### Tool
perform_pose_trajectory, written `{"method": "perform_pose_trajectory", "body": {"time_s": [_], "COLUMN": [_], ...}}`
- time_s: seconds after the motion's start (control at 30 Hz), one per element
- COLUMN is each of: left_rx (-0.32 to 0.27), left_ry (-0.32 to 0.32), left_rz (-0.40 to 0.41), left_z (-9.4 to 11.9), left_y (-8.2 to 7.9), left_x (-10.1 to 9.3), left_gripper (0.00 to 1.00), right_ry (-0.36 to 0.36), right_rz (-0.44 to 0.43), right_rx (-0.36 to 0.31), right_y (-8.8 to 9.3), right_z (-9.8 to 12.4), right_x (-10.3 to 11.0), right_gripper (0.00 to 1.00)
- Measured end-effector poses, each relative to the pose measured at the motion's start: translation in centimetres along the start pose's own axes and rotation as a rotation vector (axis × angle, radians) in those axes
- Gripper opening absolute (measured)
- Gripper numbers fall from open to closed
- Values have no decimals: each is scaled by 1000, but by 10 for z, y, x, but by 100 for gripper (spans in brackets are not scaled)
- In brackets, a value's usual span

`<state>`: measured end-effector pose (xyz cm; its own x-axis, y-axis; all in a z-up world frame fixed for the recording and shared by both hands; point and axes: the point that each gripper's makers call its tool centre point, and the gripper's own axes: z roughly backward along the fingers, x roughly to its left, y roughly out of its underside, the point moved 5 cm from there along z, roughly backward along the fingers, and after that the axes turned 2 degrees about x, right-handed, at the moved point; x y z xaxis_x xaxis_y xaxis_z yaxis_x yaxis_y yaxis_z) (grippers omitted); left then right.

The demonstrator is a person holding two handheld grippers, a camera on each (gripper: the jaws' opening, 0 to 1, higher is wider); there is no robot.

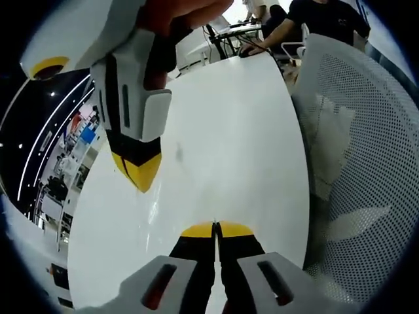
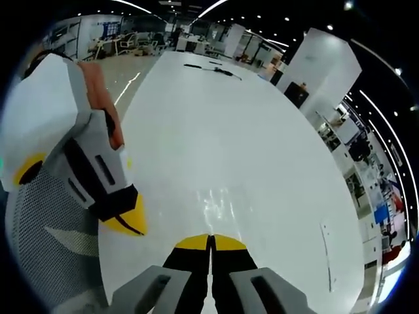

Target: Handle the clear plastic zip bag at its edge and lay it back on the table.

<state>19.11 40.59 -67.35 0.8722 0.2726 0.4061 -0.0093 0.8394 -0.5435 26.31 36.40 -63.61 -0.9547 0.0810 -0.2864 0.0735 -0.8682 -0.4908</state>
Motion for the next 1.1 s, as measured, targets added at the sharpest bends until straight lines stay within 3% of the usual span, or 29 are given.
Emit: {"method": "perform_pose_trajectory", "body": {"time_s": [1.1], "left_rx": [3], "left_ry": [-39], "left_rz": [13], "left_z": [2], "left_y": [-3], "left_x": [17], "left_gripper": [0], "right_ry": [-85], "right_rz": [45], "right_rx": [37], "right_y": [11], "right_z": [-15], "right_x": [35], "right_gripper": [0]}}
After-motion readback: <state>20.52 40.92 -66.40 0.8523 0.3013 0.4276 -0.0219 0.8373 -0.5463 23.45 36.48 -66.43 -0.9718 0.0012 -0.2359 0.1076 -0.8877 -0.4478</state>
